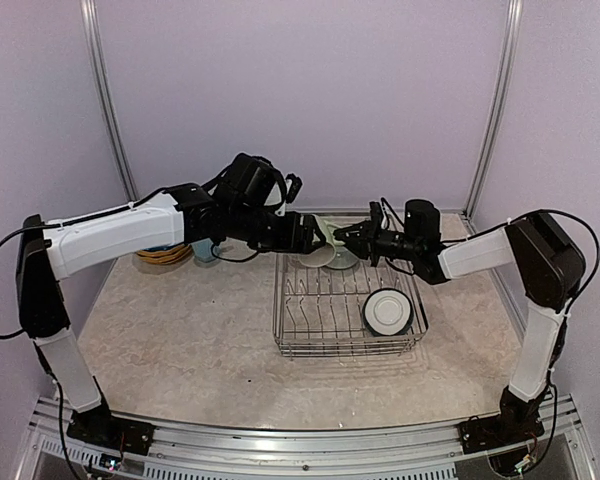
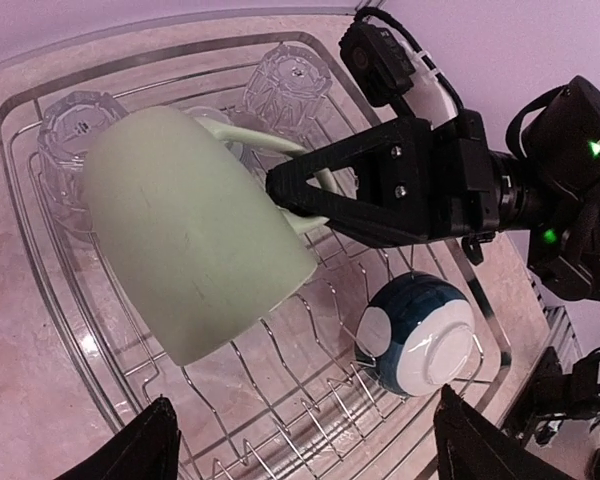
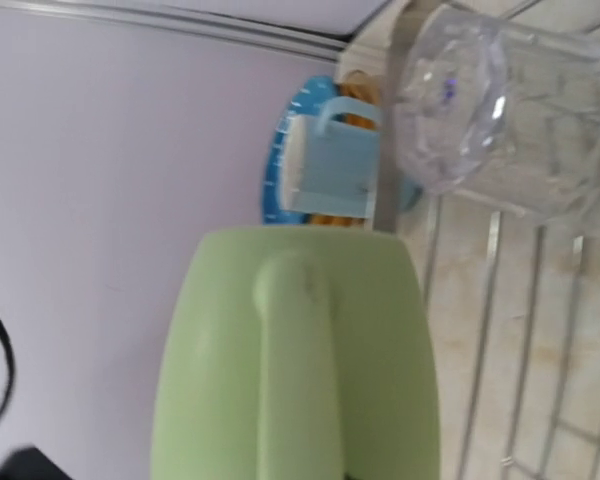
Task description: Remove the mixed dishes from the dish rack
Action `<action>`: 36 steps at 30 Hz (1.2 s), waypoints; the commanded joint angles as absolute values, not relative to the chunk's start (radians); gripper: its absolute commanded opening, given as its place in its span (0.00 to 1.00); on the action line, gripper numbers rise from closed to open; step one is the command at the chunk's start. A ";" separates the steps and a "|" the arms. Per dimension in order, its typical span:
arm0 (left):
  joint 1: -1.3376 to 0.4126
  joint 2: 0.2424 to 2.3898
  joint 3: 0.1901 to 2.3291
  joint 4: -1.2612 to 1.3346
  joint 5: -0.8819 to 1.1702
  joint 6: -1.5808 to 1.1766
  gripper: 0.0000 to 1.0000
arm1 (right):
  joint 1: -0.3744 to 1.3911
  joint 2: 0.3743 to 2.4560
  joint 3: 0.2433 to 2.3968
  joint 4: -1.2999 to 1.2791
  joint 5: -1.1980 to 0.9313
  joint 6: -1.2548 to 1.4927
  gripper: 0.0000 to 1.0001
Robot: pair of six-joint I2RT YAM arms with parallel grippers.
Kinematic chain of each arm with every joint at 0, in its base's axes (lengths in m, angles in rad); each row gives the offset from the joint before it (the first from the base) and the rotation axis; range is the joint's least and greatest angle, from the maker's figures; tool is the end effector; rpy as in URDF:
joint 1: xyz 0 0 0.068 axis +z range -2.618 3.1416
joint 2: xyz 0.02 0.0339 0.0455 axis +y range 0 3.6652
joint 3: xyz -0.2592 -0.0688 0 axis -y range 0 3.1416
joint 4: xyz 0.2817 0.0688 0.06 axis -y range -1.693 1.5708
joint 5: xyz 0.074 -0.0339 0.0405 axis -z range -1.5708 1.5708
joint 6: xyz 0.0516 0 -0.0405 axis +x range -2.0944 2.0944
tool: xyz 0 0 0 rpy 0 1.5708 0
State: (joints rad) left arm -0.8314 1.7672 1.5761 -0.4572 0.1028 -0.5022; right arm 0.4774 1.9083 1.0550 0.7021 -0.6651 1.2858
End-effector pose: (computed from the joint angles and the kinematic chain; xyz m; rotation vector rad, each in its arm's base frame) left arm 0.3050 -0.3423 0.2974 0.4443 2.3080 -0.8172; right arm 0.3847 0.2348 0.1680 0.2413 2.0758 1.7685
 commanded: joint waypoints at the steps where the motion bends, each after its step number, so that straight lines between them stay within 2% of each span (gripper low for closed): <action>1: -0.896 1.828 1.617 -0.539 -0.190 -0.358 0.83 | 0.477 1.844 1.007 0.946 -0.659 1.483 0.00; 8: -0.953 1.857 1.564 -0.403 -0.422 -0.247 0.73 | 0.497 1.816 0.931 1.069 -0.606 1.683 0.00; 14: -0.953 1.874 1.558 -0.309 -0.440 -0.189 0.68 | 0.533 1.792 0.914 1.062 -0.555 1.767 0.00; 21: -0.960 1.908 1.559 -0.196 -0.552 -0.135 0.49 | 0.577 1.775 0.901 1.058 -0.488 1.829 0.00; 30: -0.973 1.914 1.535 -0.084 -0.640 -0.044 0.30 | 0.598 1.758 0.901 1.043 -0.466 1.847 0.00; 36: -0.978 1.918 1.535 -0.052 -0.665 -0.015 0.00 | 0.598 1.762 0.898 1.074 -0.463 1.834 0.00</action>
